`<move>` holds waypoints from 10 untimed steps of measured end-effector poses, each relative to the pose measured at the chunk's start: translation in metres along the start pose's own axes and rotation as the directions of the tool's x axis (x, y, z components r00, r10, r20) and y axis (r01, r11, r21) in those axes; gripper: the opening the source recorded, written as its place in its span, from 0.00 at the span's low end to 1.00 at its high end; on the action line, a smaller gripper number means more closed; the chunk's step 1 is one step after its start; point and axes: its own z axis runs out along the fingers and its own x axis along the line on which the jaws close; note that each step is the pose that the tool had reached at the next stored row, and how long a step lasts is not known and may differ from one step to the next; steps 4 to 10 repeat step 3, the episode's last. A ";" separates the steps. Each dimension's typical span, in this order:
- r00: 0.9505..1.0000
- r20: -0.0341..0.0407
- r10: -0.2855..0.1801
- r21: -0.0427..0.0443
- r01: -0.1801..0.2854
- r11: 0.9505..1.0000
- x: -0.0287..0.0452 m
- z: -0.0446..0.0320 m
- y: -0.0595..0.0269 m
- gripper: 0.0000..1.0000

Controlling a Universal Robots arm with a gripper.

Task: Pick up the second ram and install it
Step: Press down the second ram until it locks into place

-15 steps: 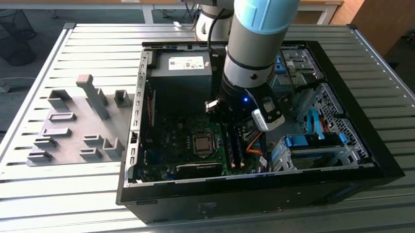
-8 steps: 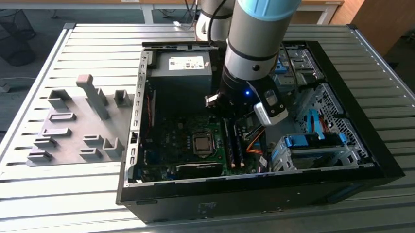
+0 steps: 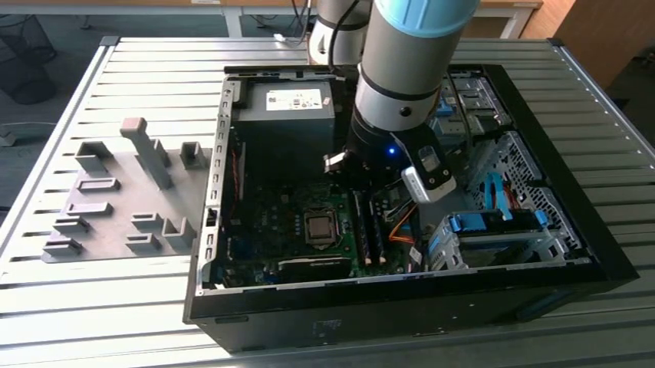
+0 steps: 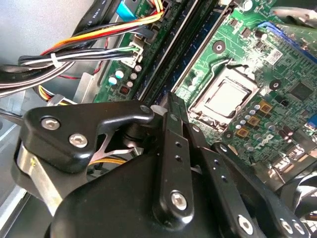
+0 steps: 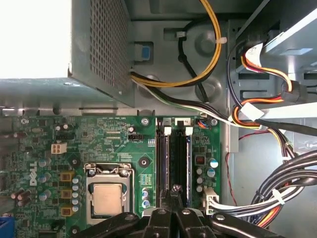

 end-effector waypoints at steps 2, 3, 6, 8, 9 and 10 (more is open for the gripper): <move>1.000 0.000 0.000 0.000 0.000 1.000 0.0000 0.0000 -0.0001 0.11; 1.000 0.000 0.000 0.000 0.000 1.000 0.0000 0.0000 -0.0001 0.11; 1.000 0.000 0.000 0.000 0.000 1.000 0.0000 0.0000 -0.0001 0.11; 1.000 0.000 0.000 0.000 0.000 1.000 0.0000 0.0000 -0.0001 0.11; 1.000 0.000 0.000 0.000 0.000 1.000 0.0000 0.0000 -0.0001 0.11; 1.000 0.000 0.000 0.000 0.000 1.000 0.0000 0.0000 -0.0001 0.11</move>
